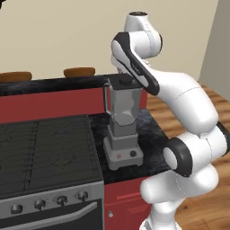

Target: Grab the lime and onion from the fridge, place them in the blender, close the lid, and turn on the blender to create a marinade.

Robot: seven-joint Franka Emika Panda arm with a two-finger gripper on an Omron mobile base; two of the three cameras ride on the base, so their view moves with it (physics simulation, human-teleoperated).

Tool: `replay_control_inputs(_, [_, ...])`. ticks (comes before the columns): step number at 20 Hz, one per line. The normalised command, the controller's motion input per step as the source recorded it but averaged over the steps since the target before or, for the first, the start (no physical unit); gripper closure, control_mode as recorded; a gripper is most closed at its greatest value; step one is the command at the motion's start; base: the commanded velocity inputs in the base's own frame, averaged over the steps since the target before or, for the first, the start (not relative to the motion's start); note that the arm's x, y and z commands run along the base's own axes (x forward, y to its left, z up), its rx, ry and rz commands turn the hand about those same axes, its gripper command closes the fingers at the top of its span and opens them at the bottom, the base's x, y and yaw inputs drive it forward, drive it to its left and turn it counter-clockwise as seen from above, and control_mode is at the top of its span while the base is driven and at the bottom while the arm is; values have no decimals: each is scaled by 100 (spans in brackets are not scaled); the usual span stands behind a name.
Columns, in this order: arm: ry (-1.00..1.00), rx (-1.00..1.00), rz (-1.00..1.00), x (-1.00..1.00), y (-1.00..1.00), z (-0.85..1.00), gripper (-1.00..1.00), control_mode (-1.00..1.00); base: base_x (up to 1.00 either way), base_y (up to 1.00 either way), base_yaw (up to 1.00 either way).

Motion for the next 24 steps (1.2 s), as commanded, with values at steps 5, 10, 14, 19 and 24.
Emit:
replay_control_inputs(5, [16,0,0,-4,0,-23,-100,-100,0,0,0])
replay_control_inputs(10, [4,0,0,-21,-8,-40,-100,-100,0,0,0])
replay_control_inputs(14, [0,0,0,-15,-38,-53,-100,-100,0,0,0])
replay_control_inputs(19, [-4,0,0,-4,-61,-56,-100,-100,0,0,0])
replay_control_inputs(24, [-5,0,-1,0,-79,-54,-100,-100,0,0,0])
